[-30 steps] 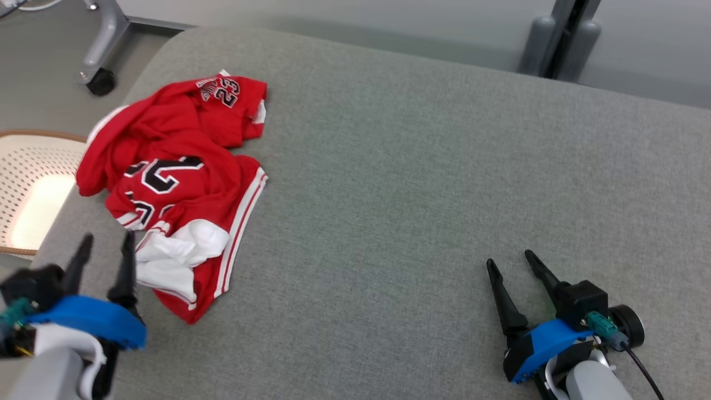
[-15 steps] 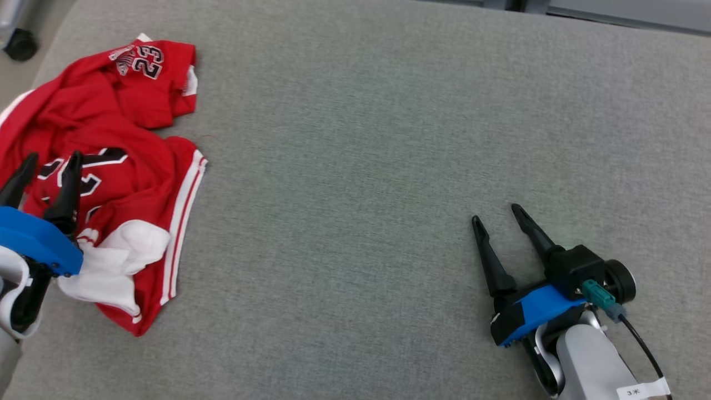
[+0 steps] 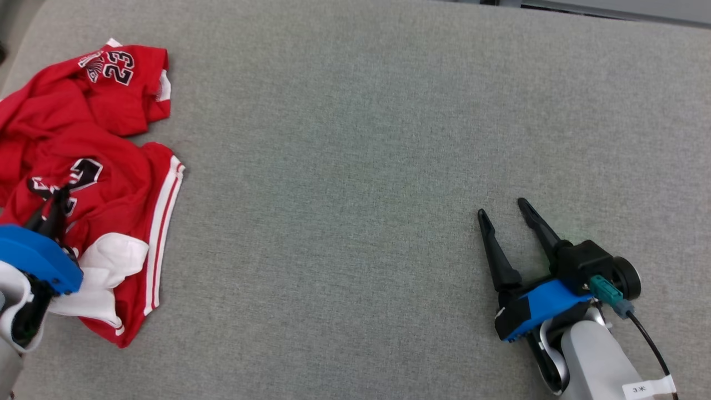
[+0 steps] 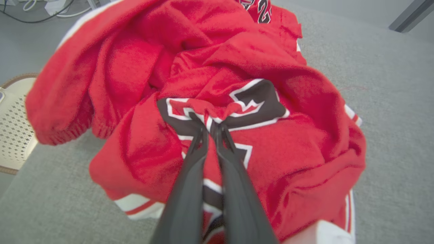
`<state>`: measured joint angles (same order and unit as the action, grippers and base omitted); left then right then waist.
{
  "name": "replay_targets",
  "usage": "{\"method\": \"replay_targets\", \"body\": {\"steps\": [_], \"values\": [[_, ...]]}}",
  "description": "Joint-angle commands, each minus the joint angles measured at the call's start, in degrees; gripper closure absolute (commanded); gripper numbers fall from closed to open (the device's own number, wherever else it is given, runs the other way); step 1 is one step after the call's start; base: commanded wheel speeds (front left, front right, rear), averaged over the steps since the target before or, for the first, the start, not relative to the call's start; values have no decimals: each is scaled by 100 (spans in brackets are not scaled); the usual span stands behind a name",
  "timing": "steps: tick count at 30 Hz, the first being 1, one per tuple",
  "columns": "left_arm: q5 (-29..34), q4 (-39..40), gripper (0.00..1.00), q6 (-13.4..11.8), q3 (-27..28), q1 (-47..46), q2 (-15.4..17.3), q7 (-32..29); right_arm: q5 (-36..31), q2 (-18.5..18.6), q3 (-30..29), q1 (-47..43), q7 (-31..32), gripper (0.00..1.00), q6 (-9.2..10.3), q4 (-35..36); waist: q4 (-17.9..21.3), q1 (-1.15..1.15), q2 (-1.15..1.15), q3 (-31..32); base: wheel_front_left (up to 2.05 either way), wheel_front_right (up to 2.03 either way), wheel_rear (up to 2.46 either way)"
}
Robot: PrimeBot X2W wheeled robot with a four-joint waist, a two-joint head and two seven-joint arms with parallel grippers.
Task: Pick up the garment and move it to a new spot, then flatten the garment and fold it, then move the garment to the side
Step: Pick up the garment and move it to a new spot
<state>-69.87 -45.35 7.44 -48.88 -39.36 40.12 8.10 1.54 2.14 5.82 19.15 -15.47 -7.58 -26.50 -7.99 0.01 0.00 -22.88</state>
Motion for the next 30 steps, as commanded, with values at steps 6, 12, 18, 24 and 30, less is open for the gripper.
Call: {"method": "replay_targets", "body": {"steps": [6, 12, 18, 24, 30], "values": [[292, 217, 100, 9, 87, -521, 177, 694, 217, 92, 5, -395, 37, 0, 9, -163, -12, -1, 0, 475, 0, 0, 0], [1178, 1190, 100, 9, 1082, -654, 114, 712, 443, 91, -13, -617, 34, 0, 9, -134, 56, -1, 0, 964, 0, 0, 0], [1875, 2276, 100, 9, 1750, -291, -206, 714, 630, 89, 17, -859, 33, 0, 9, -91, 381, -1, 0, 1330, 0, 0, 0], [2009, 2875, 100, 9, 1662, 56, -783, 715, 724, 88, 63, -1027, 32, 0, 9, 28, 880, -1, 0, 1507, 0, 0, 0], [2014, 2938, 100, 9, 1078, 392, -1500, 716, 816, 88, 171, -1117, 32, 0, 9, 147, 1451, -1, 0, 1543, 0, 0, 0]]}}
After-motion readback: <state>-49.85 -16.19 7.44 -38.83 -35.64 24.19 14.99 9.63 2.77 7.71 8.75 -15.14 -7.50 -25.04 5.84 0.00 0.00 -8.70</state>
